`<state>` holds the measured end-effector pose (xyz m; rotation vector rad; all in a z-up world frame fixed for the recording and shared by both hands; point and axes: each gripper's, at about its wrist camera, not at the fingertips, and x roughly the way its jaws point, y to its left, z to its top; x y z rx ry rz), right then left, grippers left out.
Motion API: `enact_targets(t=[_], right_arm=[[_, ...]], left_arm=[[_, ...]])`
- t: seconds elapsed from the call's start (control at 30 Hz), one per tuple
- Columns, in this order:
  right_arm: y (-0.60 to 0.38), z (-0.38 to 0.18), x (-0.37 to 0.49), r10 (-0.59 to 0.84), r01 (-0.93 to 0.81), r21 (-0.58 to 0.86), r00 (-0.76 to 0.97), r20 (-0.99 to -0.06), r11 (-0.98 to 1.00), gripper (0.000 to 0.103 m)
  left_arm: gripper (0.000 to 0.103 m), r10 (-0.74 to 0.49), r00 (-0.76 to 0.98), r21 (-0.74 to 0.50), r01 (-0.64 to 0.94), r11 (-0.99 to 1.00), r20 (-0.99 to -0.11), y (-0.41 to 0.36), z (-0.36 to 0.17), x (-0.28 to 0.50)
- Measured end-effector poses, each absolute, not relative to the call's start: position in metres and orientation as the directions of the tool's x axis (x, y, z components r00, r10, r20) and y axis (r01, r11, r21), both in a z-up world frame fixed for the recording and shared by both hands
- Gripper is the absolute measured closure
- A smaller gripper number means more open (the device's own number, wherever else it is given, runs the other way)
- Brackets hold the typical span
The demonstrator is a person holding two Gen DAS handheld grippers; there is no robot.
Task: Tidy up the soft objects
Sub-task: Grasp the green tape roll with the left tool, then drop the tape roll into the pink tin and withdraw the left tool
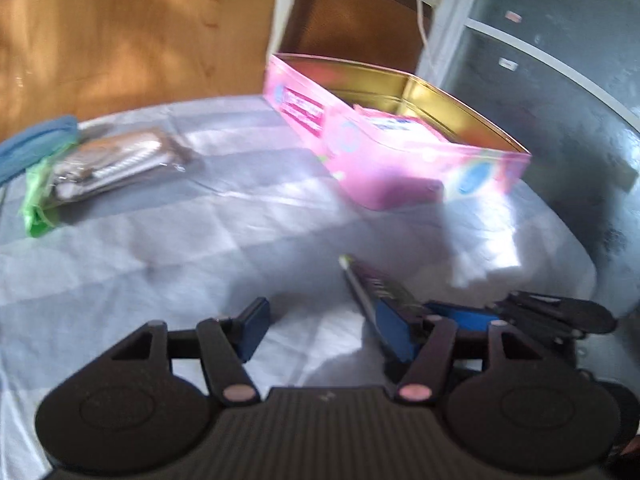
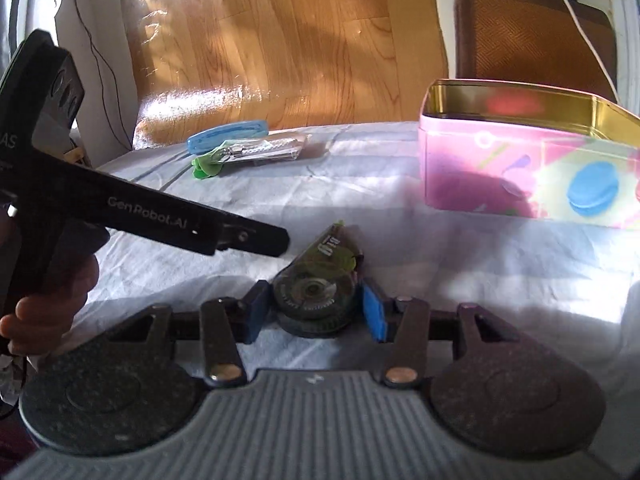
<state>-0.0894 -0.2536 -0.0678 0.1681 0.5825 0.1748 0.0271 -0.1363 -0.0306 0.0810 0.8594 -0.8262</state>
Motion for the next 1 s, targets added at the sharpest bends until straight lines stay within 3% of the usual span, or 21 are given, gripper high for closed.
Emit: enact_targets(t=[0.2,0.27,0.3,0.4,0.67,1.0], right_arm=[[-0.267,-0.074,-0.102,0.265,-0.132,0.299,0.843,-0.467,0.945,0.051],[-0.272,-0.074,-0.104,0.276,-0.129,0.333,0.854,-0.442,0.934,0.051],[-0.274,-0.073,-0.104,0.275,-0.128,0.339,0.860,-0.430,0.932,0.051],[-0.280,-0.062,-0.107,0.244,-0.121,0.316,0.890,-0.385,0.941,0.051],[-0.318,-0.015,-0.068,0.082,-0.039,0.187,0.970,-0.229,0.982,0.051],[-0.393,-0.025,-0.016,-0.096,0.160,0.191,0.947,-0.306,0.969,0.051]], left_arm=[[0.046,-0.641,0.211,-0.392,0.639,0.662,-0.738,-0.163,-0.030,0.029],[0.055,-0.683,0.122,-0.504,0.585,0.636,-0.720,-0.163,-0.035,0.038],[0.066,-0.693,0.106,-0.535,0.556,0.636,-0.713,-0.163,-0.037,0.040],[0.069,-0.727,0.082,-0.587,0.531,0.611,-0.682,-0.168,-0.031,0.047],[0.070,-0.780,0.204,-0.475,0.694,0.541,-0.592,-0.230,0.041,0.079],[0.067,-0.779,0.170,-0.487,0.694,0.530,-0.604,-0.333,0.025,0.130]])
